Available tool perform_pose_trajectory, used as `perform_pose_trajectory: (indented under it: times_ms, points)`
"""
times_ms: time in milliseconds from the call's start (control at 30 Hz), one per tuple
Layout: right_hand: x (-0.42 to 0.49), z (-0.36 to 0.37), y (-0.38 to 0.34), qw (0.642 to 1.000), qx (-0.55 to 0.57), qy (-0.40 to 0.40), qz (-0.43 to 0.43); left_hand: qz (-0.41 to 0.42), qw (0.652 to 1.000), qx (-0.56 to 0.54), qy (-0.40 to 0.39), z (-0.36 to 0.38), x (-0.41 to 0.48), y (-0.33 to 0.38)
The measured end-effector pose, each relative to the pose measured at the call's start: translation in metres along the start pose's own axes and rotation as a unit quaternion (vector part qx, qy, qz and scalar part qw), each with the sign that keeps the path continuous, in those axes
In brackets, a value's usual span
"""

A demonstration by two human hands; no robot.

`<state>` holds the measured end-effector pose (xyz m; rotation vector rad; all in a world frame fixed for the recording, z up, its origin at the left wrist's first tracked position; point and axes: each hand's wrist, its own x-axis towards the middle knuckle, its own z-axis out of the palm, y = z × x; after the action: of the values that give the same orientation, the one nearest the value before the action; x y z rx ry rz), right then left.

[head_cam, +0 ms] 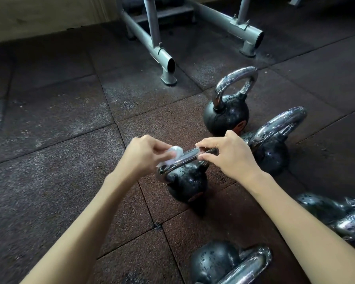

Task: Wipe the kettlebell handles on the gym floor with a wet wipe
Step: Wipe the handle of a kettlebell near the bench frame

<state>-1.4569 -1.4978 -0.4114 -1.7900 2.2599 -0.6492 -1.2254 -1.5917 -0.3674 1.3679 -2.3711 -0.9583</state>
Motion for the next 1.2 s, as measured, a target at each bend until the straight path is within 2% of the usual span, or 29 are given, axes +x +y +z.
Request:
perform_pose_trajectory:
  times_ms: [67,167,300,433,533,700,800,900,1000,1200]
  points:
    - [0.001,0.003,0.001,1.000,0.000,-0.009,-0.003,-0.008,1.000,-0.024,0.004,-0.002,-0.006,-0.008]
    - [0.002,0.002,-0.001,1.000,-0.014,-0.016,-0.004,0.027,0.999,-0.025,0.025,0.008,-0.005,0.005]
    - [-0.009,-0.006,-0.005,0.998,-0.027,0.011,-0.054,0.066,0.997,-0.020,0.046,0.017,-0.001,0.006]
    - [-0.015,-0.006,0.003,0.995,-0.057,0.029,-0.080,0.064,0.984,-0.152,0.067,0.017,-0.019,-0.034]
    - [-0.013,-0.008,0.012,0.994,-0.064,0.030,-0.078,0.059,0.960,-0.243,0.128,0.042,-0.032,-0.056]
    - [-0.016,-0.012,0.022,0.993,-0.082,0.014,-0.084,0.020,0.923,-0.318,0.216,0.089,-0.043,-0.062]
    - [-0.017,-0.012,0.020,0.994,-0.085,0.004,-0.074,0.031,0.909,-0.311,0.277,0.099,-0.046,-0.054]
    - [-0.018,-0.008,0.012,0.994,-0.083,-0.001,-0.069,-0.007,0.895,-0.293,0.335,0.112,-0.052,-0.054]
    - [-0.015,-0.005,0.002,0.994,-0.089,-0.001,-0.065,-0.059,0.892,-0.284,0.347,0.128,-0.056,-0.059]
    - [-0.017,-0.002,-0.017,0.995,-0.084,0.015,-0.043,-0.098,0.866,-0.271,0.408,0.136,-0.057,-0.050]
